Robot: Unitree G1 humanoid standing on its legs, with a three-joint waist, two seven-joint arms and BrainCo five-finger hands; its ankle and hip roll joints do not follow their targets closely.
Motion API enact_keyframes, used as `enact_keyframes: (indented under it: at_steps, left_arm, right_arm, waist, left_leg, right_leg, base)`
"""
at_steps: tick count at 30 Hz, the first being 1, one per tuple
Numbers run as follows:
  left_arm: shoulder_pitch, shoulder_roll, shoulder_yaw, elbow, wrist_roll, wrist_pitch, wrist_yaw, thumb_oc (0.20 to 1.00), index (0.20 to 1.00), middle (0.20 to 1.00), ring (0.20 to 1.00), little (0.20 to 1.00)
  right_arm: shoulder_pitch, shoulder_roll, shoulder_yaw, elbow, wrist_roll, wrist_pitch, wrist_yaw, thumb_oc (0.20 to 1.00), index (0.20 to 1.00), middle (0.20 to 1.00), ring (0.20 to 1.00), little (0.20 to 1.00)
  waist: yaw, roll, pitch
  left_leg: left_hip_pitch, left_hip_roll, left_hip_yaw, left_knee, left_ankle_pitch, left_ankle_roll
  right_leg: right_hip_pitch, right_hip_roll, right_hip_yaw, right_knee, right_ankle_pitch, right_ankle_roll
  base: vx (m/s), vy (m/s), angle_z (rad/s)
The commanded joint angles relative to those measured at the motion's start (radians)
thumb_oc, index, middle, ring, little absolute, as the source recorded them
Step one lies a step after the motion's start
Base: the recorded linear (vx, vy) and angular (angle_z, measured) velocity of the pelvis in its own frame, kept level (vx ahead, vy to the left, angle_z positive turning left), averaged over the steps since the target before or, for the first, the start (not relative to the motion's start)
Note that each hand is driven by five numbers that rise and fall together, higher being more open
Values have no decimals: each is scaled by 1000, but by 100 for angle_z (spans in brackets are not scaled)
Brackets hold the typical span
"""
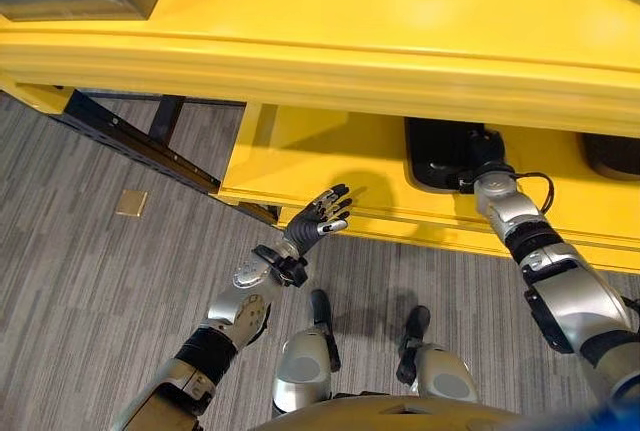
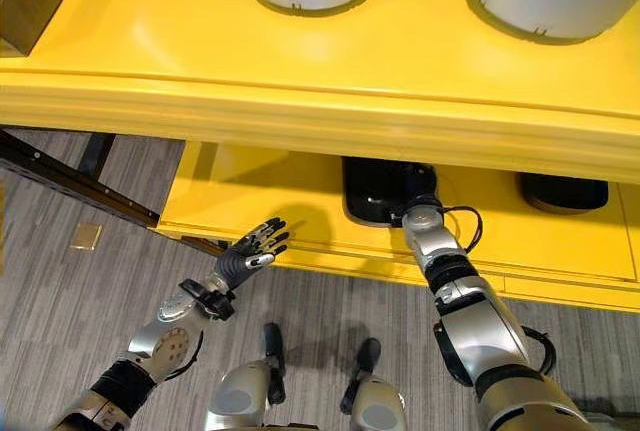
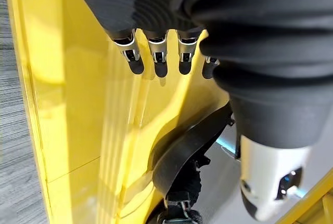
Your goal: Move parts from the plastic box to the shelf.
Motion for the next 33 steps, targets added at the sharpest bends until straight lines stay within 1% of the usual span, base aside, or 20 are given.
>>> enact_keyframes:
  at_steps: [1,3,4,6,7,8,13,19,22,26,29,33]
  left_arm:
    - [-43,-4,-39,-36,-31,-46,16,1000,1000,1000,1000,1000]
    - [-46,-1,-44,-38,-33,-44,18,1000,1000,1000,1000,1000]
    - [-45,1,-44,-36,-32,-45,15,1000,1000,1000,1000,1000]
    - [-43,2,-49,-35,-37,-48,15,1000,1000,1000,1000,1000]
    - [-45,2,-51,-37,-36,-49,17,1000,1000,1000,1000,1000]
    - [-45,2,-52,-36,-36,-50,17,1000,1000,1000,1000,1000]
    - [-60,4,-61,-39,-44,-59,24,1000,1000,1000,1000,1000]
    - [-88,0,-74,-40,-44,-67,26,1000,1000,1000,1000,1000]
    - [-98,2,-75,-54,-54,-60,31,1000,1000,1000,1000,1000]
    - [-113,7,-82,-63,-47,-45,36,1000,1000,1000,1000,1000]
    - [-128,8,-94,-63,-37,-54,33,1000,1000,1000,1000,1000]
    - [-147,8,-102,-70,-50,-65,54,1000,1000,1000,1000,1000]
  right_arm:
    - [-24,-43,-6,93,47,19,14,200,200,200,200,200]
    - [-32,-53,-9,115,39,19,14,200,200,200,200,200]
    - [-36,-57,-9,119,42,24,15,200,200,200,200,200]
    - [-44,-65,-6,130,48,32,16,200,200,200,200,200]
    - [-53,-71,-7,137,61,46,23,200,200,200,200,200]
    - [-53,-72,-7,138,63,47,23,200,200,200,200,200]
    - [-84,-87,4,164,54,67,34,200,200,200,200,200]
    - [-134,-111,23,177,46,81,27,200,200,200,200,200]
    - [-154,-132,32,178,46,90,28,200,200,200,200,200]
    - [-170,-138,36,181,63,95,24,200,200,200,200,200]
    - [-196,-147,44,187,61,97,29,200,200,200,200,200]
    - [-224,-156,60,190,54,106,30,200,200,200,200,200]
  waist:
    - [36,1,12]
    - [38,2,20]
    - [38,2,19]
    - [39,3,23]
    - [40,4,28]
    - [39,3,27]
    - [41,8,47]
    - [42,10,74]
    - [41,12,91]
    - [40,12,104]
    - [38,15,118]
    - [34,19,131]
  left_leg:
    - [-7,57,2,59,11,-29]
    - [-8,54,2,61,9,-28]
    - [1,52,-7,61,-6,-37]
    - [-2,51,-6,63,-6,-39]
    - [-13,53,4,62,9,-29]
    - [-4,51,-6,63,-7,-39]
    - [-23,45,-5,70,-10,-39]
    - [-45,41,-1,76,-9,-38]
    - [-63,43,5,89,-9,-39]
    - [-78,43,11,97,-10,-39]
    - [-91,43,16,107,-12,-40]
    - [-105,39,17,118,-15,-37]
  right_leg:
    - [-58,-62,-10,156,-48,27]
    - [-60,-64,-10,160,-50,28]
    - [-55,-65,-1,166,-65,39]
    - [-57,-64,1,166,-65,40]
    - [-67,-63,-7,162,-48,30]
    - [-61,-64,2,167,-64,41]
    - [-83,-65,7,178,-67,43]
    - [-116,-70,14,188,-58,50]
    - [-140,-77,18,203,-55,55]
    - [-156,-82,19,207,-51,60]
    - [-172,-84,21,216,-51,62]
    - [-192,-86,27,233,-53,62]
  base:
    - [0,0,0]
    - [-1,-5,0]
    - [36,-8,0]
    - [-25,-9,3]
    - [0,0,0]
    - [0,0,0]
    - [-65,-8,-4]
    - [-92,-14,-5]
    - [-100,-17,1]
    - [-70,-22,0]
    - [-74,-9,0]
    - [-53,4,-4]
